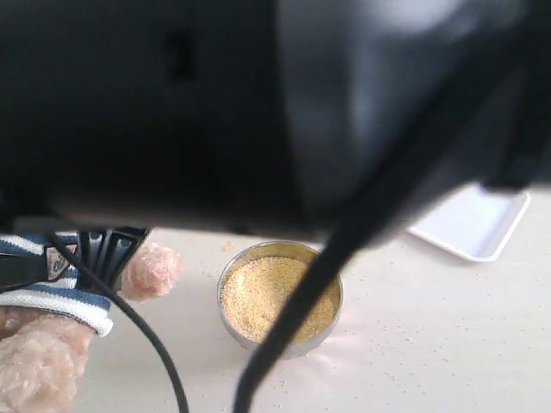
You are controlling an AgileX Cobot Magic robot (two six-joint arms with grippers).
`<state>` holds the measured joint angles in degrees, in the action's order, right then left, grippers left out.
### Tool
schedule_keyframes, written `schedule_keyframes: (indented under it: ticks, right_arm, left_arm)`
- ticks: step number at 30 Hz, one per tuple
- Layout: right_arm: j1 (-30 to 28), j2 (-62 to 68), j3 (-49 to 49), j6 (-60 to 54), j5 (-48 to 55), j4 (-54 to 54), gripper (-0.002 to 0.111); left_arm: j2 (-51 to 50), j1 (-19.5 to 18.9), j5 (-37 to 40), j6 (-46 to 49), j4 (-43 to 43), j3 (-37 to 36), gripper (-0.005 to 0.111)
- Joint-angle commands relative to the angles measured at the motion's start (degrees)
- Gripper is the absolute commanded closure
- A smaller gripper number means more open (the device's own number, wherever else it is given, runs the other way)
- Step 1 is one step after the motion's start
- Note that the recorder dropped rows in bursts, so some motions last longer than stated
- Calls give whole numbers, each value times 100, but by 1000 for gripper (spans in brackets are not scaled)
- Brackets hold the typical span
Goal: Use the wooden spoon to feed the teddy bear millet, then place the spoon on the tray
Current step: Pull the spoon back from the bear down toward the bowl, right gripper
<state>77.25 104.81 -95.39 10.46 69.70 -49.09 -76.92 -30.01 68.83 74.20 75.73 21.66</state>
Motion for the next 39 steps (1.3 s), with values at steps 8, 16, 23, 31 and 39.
schedule_keyframes:
  ticks: [8,16,23,31,39]
  right_arm:
    - [-246,-1070,1432,670,26,483,99]
    - [-1250,-2036,2499,852,26,2254,99]
    - [-1619,-1707,2741,-69,26,2482,99]
    - [-1404,-965,2741,-279,26,1646,99]
    - [-1034,-628,2741,-288,26,939,99]
  left_arm:
    - [59,-13,113,50,118,-32,102]
    - [59,-13,113,50,118,-32,102]
    - [59,-13,113,50,118,-32,102]
    - [59,-13,113,50,118,-32,102]
    - [59,-13,113,50,118,-32,102]
